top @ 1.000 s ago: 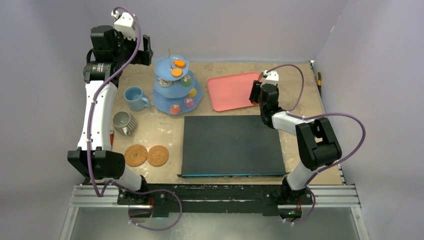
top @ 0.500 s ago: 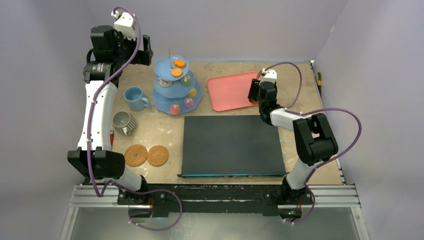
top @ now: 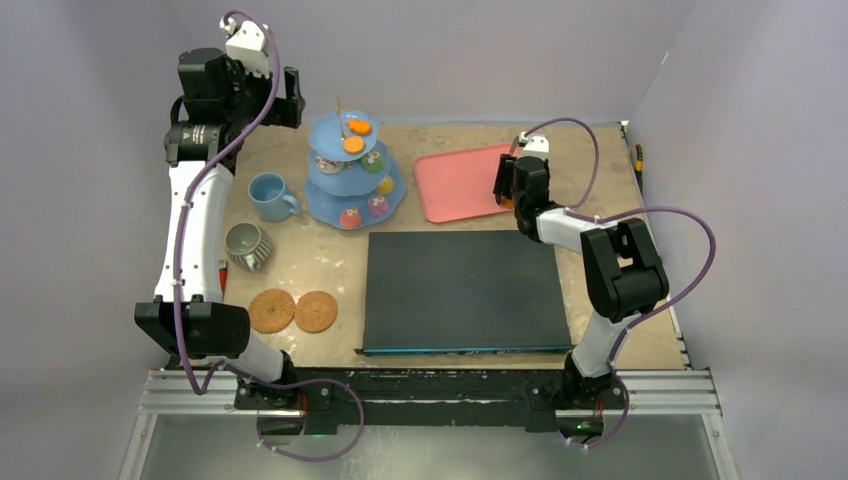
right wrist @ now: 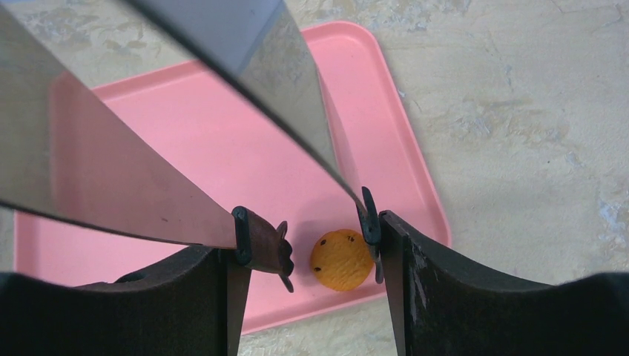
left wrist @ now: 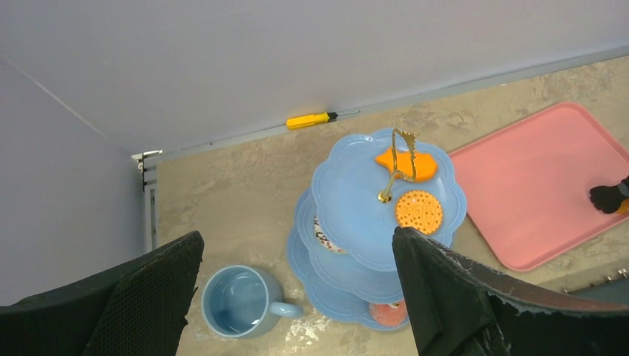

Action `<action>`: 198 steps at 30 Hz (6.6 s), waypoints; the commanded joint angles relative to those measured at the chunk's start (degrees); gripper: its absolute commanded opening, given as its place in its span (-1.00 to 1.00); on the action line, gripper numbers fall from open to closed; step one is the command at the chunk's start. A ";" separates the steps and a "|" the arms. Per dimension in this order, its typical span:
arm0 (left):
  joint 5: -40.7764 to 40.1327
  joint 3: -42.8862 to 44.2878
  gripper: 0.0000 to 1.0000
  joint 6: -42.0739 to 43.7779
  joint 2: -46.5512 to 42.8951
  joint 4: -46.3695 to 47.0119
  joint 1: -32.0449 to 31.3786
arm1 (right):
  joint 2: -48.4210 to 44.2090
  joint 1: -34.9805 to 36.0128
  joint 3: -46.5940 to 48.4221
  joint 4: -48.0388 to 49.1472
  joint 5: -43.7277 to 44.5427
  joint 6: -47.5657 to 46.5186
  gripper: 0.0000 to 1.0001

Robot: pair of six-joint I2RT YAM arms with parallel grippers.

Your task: Serve the afternoon tea

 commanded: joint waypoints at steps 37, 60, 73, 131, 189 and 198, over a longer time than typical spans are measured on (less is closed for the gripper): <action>-0.22 3.22 0.99 1.01 -1.43 0.60 0.46 | -6.69 4.56 8.04 0.83 -3.04 -1.82 -0.48; -0.41 2.62 0.99 1.04 -1.53 0.69 0.51 | -9.44 24.60 28.63 -2.61 -12.29 -0.29 -0.57; -0.51 3.04 0.99 1.14 -1.75 0.60 0.48 | 7.23 31.21 47.08 -1.08 -15.82 1.64 -0.57; -0.23 1.10 0.99 1.62 -2.27 0.94 1.08 | 23.63 36.67 53.56 11.90 -7.59 -28.66 -0.23; 0.28 1.06 0.99 1.10 -2.83 0.72 1.18 | -1.37 0.55 17.93 -19.23 -29.98 38.94 -0.41; 0.96 0.81 0.99 0.21 -3.19 1.28 1.16 | 3.98 -0.50 20.29 -25.42 -20.89 46.88 -0.36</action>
